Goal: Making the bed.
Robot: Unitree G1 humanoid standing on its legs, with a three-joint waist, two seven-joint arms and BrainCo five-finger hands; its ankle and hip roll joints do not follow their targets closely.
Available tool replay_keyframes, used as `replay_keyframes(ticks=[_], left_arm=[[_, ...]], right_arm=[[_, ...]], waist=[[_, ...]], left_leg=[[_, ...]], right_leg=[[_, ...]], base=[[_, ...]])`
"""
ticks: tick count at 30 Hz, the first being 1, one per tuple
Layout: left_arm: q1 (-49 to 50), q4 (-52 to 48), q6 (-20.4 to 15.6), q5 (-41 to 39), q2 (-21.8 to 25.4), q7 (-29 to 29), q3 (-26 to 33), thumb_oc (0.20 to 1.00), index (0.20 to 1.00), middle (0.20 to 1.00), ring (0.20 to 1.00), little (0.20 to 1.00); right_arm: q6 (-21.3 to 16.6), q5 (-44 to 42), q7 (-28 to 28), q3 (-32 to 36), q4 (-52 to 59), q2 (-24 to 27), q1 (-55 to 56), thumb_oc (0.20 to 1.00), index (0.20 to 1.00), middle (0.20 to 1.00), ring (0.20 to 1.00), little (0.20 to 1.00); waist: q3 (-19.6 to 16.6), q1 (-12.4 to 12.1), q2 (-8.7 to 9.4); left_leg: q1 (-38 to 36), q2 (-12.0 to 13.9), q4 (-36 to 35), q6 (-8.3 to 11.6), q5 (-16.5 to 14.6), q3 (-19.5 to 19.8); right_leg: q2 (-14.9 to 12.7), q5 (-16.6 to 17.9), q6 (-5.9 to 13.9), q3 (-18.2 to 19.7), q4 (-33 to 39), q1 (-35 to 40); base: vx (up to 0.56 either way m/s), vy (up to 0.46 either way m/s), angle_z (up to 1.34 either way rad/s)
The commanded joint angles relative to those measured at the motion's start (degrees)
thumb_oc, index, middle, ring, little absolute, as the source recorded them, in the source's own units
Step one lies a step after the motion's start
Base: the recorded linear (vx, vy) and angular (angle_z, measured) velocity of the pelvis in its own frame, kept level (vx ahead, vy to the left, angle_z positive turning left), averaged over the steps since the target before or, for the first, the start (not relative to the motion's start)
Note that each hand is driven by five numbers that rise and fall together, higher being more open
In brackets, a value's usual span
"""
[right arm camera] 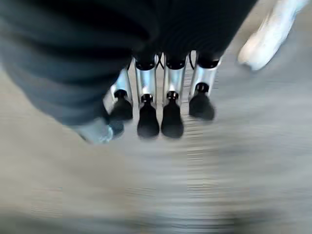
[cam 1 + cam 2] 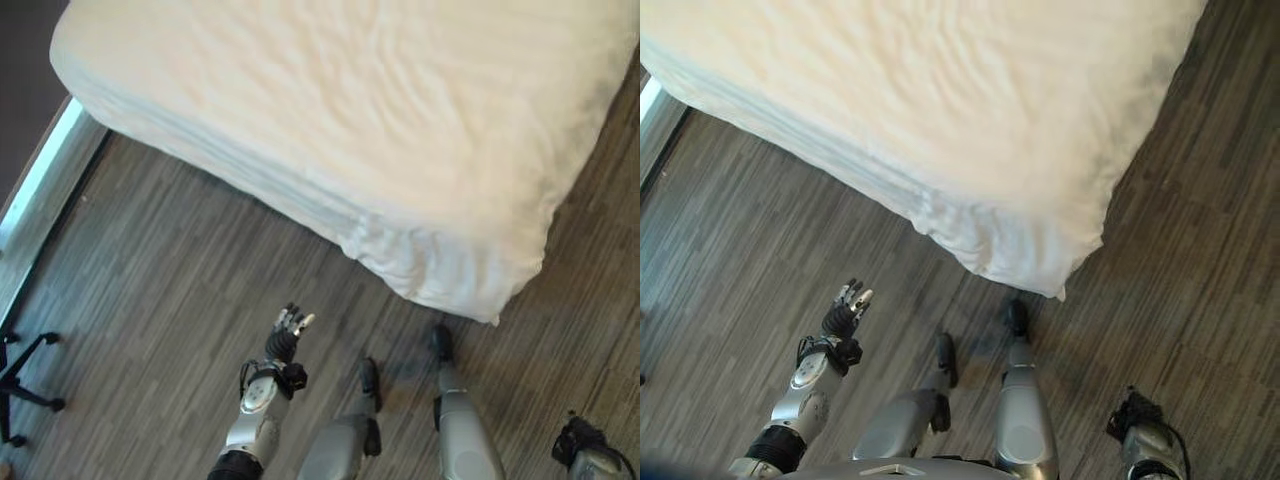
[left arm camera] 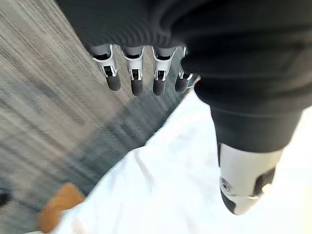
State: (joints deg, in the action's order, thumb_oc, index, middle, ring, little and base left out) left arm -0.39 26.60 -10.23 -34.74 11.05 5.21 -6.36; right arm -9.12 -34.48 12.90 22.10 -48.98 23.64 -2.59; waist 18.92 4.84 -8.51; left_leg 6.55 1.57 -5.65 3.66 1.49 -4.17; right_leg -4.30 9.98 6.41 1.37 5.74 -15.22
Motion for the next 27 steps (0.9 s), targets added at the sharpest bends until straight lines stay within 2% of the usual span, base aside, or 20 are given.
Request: replay_keyframes(ticks=[1,3,5,7,9,14,18,20,21,22,23,25,26,27], left_arm=[[2.1,-0.5,-1.5,1.4,2.4,1.9,2.5,1.0,1.0,1.0,1.0,1.0],[3.4,-1.0,-1.3,1.9,2.4,2.1,4.6,1.0,1.0,1.0,1.0,1.0],[3.7,-1.0,-1.1,2.9,2.7,2.4,5.5,1.0,1.0,1.0,1.0,1.0],[3.5,-2.5,-1.5,6.3,3.6,3.5,7.2,1.0,1.0,1.0,1.0,1.0],[3.5,-4.1,-1.4,9.1,4.3,4.0,7.5,1.0,1.0,1.0,1.0,1.0],[5.2,-6.5,-1.2,10.5,4.0,4.4,8.8,1.0,1.0,1.0,1.0,1.0],[5.0,-6.7,-1.6,9.0,3.4,4.3,9.3,1.0,1.0,1.0,1.0,1.0],[4.3,-6.9,-2.0,9.1,4.1,4.5,9.7,1.0,1.0,1.0,1.0,1.0],[3.8,-6.9,-2.0,9.2,4.7,4.3,9.5,1.0,1.0,1.0,1.0,1.0],[2.6,-6.6,-2.0,9.7,5.7,3.9,8.8,1.0,1.0,1.0,1.0,1.0],[2.0,-6.2,-1.8,10.4,6.4,3.7,8.4,1.0,1.0,1.0,1.0,1.0],[1.1,-5.9,-2.0,11.1,7.4,4.2,8.5,1.0,1.0,1.0,1.0,1.0],[1.3,-6.6,-2.0,10.1,7.4,4.4,9.4,1.0,1.0,1.0,1.0,1.0],[1.3,-6.6,-1.9,10.1,7.4,4.4,9.4,1.0,1.0,1.0,1.0,1.0]], right_arm=[[-4.9,-1.8,4.2,-3.3,4.9,-0.5,-0.4,1.0,1.0,1.0,1.0,1.0],[-5.7,1.2,4.4,-3.7,18.1,-2.7,2.1,1.0,1.0,1.0,1.0,1.0],[-6.7,2.0,3.7,-4.3,25.7,-5.5,4.1,1.0,1.0,1.0,1.0,1.0],[-5.6,7.1,0.0,-9.8,35.3,-8.4,7.5,1.0,1.0,1.0,1.0,1.0],[-4.1,8.9,-1.9,-13.5,35.4,-10.0,8.6,1.0,1.0,1.0,1.0,1.0],[-2.0,10.3,-2.8,-17.2,35.0,-12.6,9.8,1.0,1.0,1.0,1.0,1.0],[-2.2,11.1,-2.3,-15.8,35.8,-12.2,11.1,1.0,1.0,1.0,1.0,1.0],[-2.6,11.2,-2.2,-15.2,37.0,-12.4,11.2,1.0,1.0,1.0,1.0,1.0],[-2.7,11.0,-1.9,-14.5,36.9,-12.6,11.4,1.0,1.0,1.0,1.0,1.0],[-2.9,11.4,-1.8,-14.0,36.8,-12.9,12.1,1.0,1.0,1.0,1.0,1.0],[-2.8,11.7,-1.7,-13.9,36.8,-13.2,12.8,1.0,1.0,1.0,1.0,1.0],[-2.7,12.0,-1.2,-14.2,36.6,-13.3,13.0,1.0,1.0,1.0,1.0,1.0],[-2.5,11.5,-0.6,-14.7,36.0,-13.6,12.4,1.0,1.0,1.0,1.0,1.0],[-2.5,11.5,-0.6,-14.7,36.0,-13.6,12.4,1.0,1.0,1.0,1.0,1.0]], waist=[[-6.3,-0.9,5.2],[-7.9,-0.7,6.26],[-9.6,-0.8,7.19],[-12.2,-1.0,9.05],[-14.4,-1.6,10.04],[-16.1,-2.5,11.41],[-15.2,-1.3,12.04],[-13.0,-0.8,12.53],[-11.9,-0.2,13.01],[-10.4,1.1,13.25],[-10.0,1.8,12.81],[-9.5,1.5,11.6],[-9.9,-0.3,10.93],[-10.0,-0.3,10.91]], left_leg=[[-2.8,-0.9,0.6,-0.96,-0.4,2.7],[-4.8,-1.1,0.6,-1.34,-0.4,2.9],[-7.0,-1.5,0.6,-1.91,-1.0,3.5],[-9.4,-2.1,0.6,-2.73,-1.7,4.9],[-10.7,-2.2,0.6,-3.08,-2.1,5.2],[-13.4,-2.6,0.6,-4.04,-3.0,4.0],[-13.6,-2.9,0.6,-4.49,-2.9,2.4],[-12.7,-2.6,0.6,-4.44,-3.0,0.0],[-11.4,-2.6,0.6,-4.2,-2.5,-1.4],[-8.9,-1.9,0.6,-3.85,-1.2,-2.4],[-7.7,-0.9,0.6,-3.69,-0.3,-2.7],[-6.4,1.4,0.6,-3.42,1.0,-4.9],[-5.6,3.1,0.6,-3.24,1.8,-8.3],[-5.6,3.2,0.6,-3.23,1.9,-8.3]], right_leg=[[-2.9,-5.1,1.13,-1.7,-0.9,8.3],[-3.0,-5.1,1.27,-1.6,-1.6,9.9],[-3.4,-6.0,1.37,-1.8,-2.8,11.9],[-4.1,-6.4,1.76,-2.2,-3.9,14.7],[-4.2,-6.5,1.88,-2.6,-3.4,16.1],[-4.5,-6.7,2.34,-1.2,-5.0,17.2],[-4.6,-5.6,3.01,0.4,-6.9,15.8],[-4.4,-2.8,4.31,-0.3,-7.2,12.6],[-4.3,-0.3,5.03,-0.1,-6.8,10.8],[-3.6,1.5,6.02,1.7,-7.0,8.1],[-3.5,0.3,6.16,2.4,-8.4,7.5],[-5.1,-3.9,4.52,-1.0,-12.1,8.5],[-9.0,-7.4,3.34,-7.5,-15.6,12.3],[-9.0,-7.3,3.31,-7.4,-15.6,12.2]], base=[[0.11,0.054,0.08],[0.05,0.074,0.22],[0.03,0.095,0.16],[-0.04,0.11,0.32],[-0.02,0.078,0.2],[-0.02,0.07,-0.08],[-0.07,0.083,-0.2],[-0.27,0.028,-0.37],[-0.47,-0.007,-0.82],[-0.43,-0.003,-1.0],[-0.42,-0.016,-0.93],[-0.32,-0.011,-0.58],[-0.25,-0.018,-0.72],[-0.26,-0.049,-0.99]])
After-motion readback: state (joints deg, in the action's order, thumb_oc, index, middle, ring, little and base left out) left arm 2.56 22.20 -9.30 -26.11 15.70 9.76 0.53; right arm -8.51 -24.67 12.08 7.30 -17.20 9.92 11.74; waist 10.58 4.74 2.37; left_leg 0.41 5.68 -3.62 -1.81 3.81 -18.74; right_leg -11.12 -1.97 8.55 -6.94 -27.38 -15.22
